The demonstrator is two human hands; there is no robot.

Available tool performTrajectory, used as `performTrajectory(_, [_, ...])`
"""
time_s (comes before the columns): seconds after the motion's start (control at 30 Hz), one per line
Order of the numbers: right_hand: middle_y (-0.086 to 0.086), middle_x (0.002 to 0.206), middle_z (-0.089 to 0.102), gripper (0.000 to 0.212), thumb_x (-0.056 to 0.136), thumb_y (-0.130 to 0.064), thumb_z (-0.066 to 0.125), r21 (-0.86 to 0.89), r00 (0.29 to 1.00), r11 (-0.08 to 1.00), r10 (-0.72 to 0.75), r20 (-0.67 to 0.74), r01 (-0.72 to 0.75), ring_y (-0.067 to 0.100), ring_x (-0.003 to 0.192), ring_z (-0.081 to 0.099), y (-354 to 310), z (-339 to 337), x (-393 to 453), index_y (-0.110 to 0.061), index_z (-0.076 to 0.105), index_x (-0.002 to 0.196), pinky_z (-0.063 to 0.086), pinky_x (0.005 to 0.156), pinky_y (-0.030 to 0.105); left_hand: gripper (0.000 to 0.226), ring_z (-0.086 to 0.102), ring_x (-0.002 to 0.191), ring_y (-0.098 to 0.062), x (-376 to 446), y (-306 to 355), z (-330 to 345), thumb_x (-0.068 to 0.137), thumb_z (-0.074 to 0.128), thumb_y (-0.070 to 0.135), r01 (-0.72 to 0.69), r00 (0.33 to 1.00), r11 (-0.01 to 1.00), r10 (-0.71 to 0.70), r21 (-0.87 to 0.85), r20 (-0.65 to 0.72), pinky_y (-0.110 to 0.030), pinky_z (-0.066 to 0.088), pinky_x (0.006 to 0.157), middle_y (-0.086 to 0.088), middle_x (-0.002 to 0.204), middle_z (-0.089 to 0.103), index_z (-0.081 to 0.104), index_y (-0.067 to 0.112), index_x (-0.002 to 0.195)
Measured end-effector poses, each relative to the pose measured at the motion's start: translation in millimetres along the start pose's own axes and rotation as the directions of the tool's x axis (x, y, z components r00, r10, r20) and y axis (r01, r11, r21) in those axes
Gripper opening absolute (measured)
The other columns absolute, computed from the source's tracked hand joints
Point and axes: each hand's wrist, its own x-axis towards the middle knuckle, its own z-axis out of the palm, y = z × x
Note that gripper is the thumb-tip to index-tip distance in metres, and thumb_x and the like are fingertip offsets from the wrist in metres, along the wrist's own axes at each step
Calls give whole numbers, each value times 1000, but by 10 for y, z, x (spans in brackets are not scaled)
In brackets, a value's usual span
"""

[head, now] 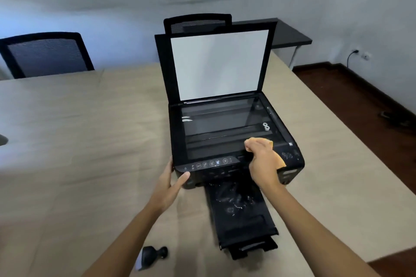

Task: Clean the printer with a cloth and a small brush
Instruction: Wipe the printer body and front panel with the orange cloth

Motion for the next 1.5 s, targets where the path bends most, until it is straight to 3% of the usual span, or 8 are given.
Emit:
performTrajectory(0.1, [6,104,66,46,69,23,53,132,963,964,-245,114,230,18,105,53,-190,84,-200,-8,70,99,46,95,37,71,45,133,2,49,120,94,89,65,38,-62,994,998,64,27,-92,-30,36,115,12,145,50,33,24,150])
performTrajectory(0.23, [-4,102,69,33,86,6,51,384,956,918,-17,291,-101,20,98,67,-70,-430,-99,-11,70,107,52,87,24,75,54,122,0,180,280,160,73,77,53,-56,988,998,57,14,-145,-37,45,108,12,130,57,41,37,136])
performTrajectory(0.37, [3,122,64,39,91,-1,49,148,994,986,92,-57,-83,16,111,57,421,-973,298,-15,60,126,36,96,16,129,36,138,-24,323,239,243,43,77,79,40,989,990,-20,134,-146,-51,37,112,-7,144,37,25,23,147])
performTrajectory(0.57, [-5,161,5,55,100,-44,21,-264,811,951,24,585,162,21,148,-5,1040,-782,851,-25,14,151,4,117,48,138,18,144,-32,389,248,295,42,74,76,148,981,932,-97,331,-166,-54,27,116,-7,153,20,13,22,153])
performTrajectory(0.9, [16,159,-10,54,98,-21,39,-275,886,941,-53,460,199,35,146,-9,1009,-194,1836,-14,22,149,15,116,51,126,32,135,-23,300,379,301,45,79,69,181,972,938,-125,296,-198,-48,31,112,4,142,37,16,31,149])
performTrajectory(1.1, [11,131,59,26,94,-15,53,44,833,937,-328,446,346,28,123,54,1183,-828,1296,-10,67,115,31,99,16,118,37,128,-19,323,366,289,49,81,66,133,978,949,-79,287,-193,-48,36,108,11,131,41,21,33,145])
performTrajectory(1.27, [11,103,68,17,90,-16,56,43,990,990,-135,30,133,28,96,61,930,-805,2172,-13,66,103,42,84,31,118,38,128,-18,320,378,279,50,82,67,136,979,954,-88,267,-182,-51,36,110,13,129,41,22,34,145])
performTrajectory(1.5, [15,159,11,54,100,-38,25,-188,817,938,-143,559,293,27,148,3,1208,-72,2279,-12,25,148,3,120,39,130,32,135,-18,293,431,290,49,80,73,178,974,948,-133,265,-181,-51,33,114,10,139,35,11,31,152])
